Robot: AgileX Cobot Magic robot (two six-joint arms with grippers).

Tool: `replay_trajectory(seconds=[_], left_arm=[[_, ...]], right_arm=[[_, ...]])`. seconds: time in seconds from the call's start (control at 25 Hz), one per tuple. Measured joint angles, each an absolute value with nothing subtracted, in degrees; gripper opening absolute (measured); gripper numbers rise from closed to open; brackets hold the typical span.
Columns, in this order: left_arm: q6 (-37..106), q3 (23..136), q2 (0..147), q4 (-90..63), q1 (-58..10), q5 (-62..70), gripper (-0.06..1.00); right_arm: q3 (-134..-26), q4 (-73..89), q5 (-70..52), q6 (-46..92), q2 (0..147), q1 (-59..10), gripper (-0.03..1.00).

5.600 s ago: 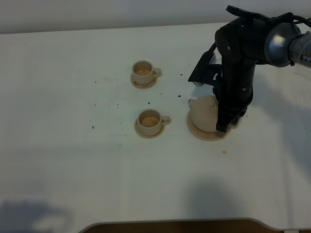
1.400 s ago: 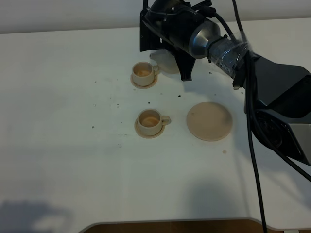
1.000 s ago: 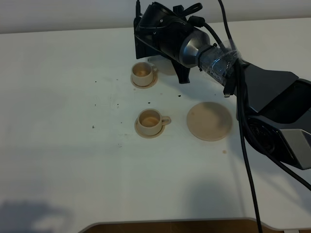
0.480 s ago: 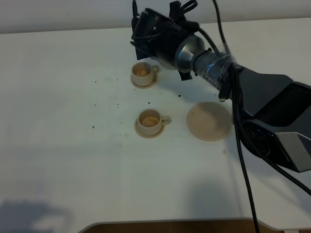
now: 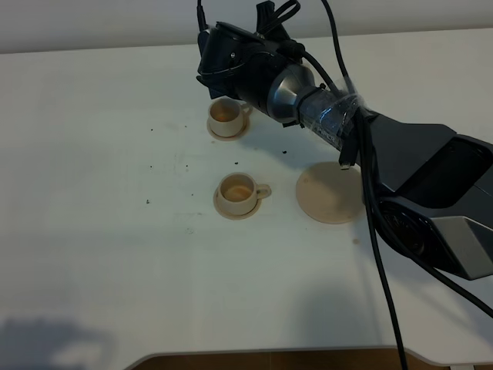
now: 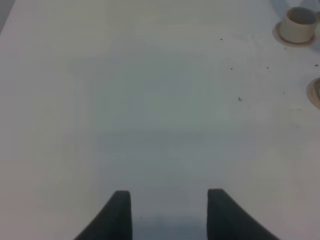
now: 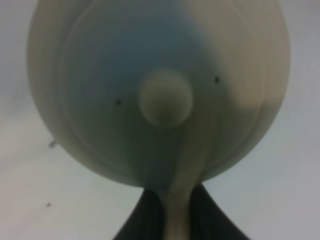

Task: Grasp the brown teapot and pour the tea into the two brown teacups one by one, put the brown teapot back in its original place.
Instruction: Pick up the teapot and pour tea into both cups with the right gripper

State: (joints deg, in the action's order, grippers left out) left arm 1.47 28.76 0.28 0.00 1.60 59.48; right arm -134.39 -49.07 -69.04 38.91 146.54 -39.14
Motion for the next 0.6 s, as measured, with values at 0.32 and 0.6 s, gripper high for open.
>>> replay_trajectory(seconds=[0.32,0.6], left_arm=[[1.47,28.76,0.28,0.00,1.60,59.48,0.37],[1.52,28.76,0.28,0.00,1.60,59.48,0.37]], right_arm=[[-134.39,-50.85,-69.04,38.91,146.54,-39.20,0.12],[-134.39,-52.13,-69.04,38.91,146.58,-39.94,0.12]])
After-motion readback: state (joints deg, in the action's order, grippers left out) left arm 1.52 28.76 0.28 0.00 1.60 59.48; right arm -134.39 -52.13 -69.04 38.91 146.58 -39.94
